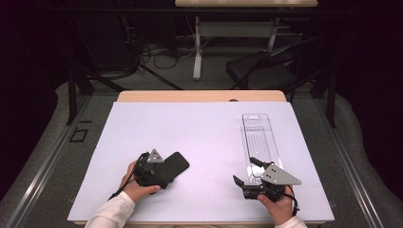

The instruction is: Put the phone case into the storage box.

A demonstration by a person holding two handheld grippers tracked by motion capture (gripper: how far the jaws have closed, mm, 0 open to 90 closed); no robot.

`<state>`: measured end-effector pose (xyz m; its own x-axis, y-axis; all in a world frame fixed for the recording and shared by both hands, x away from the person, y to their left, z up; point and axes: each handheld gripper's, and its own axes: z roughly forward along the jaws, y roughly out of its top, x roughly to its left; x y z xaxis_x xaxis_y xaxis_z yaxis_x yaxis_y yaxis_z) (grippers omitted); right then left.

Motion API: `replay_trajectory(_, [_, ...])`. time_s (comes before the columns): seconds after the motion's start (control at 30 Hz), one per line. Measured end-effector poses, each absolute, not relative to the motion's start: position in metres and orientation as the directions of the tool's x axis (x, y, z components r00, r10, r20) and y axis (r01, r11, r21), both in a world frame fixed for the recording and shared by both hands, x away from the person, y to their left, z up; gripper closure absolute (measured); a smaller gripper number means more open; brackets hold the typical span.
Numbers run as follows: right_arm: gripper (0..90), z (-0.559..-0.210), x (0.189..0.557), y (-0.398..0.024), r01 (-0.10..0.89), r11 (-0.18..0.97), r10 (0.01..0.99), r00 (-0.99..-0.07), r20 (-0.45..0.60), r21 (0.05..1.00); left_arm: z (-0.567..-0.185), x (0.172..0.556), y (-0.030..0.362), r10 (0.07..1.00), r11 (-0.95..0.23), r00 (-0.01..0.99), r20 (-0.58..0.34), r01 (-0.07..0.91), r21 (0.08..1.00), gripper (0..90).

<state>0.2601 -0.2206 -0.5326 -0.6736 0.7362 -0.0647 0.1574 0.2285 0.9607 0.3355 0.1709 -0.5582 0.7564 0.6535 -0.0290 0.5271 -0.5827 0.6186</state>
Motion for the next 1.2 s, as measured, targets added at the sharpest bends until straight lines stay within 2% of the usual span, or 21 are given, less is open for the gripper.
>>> replay_trajectory(0.53, [13.9,-0.533,0.260,-0.221,0.157,0.228,0.736,-0.674,-0.064,0.961,-0.540,0.333,0.183,0.689,-0.522,0.717,-0.107,0.593,0.613,14.6])
replay_trajectory(1.2, [13.9,-0.533,0.260,-0.220,0.163,0.235,0.737,-0.672,-0.066,0.958,-0.512,0.337,0.180,0.686,-0.544,0.721,-0.102,0.600,0.586,14.8])
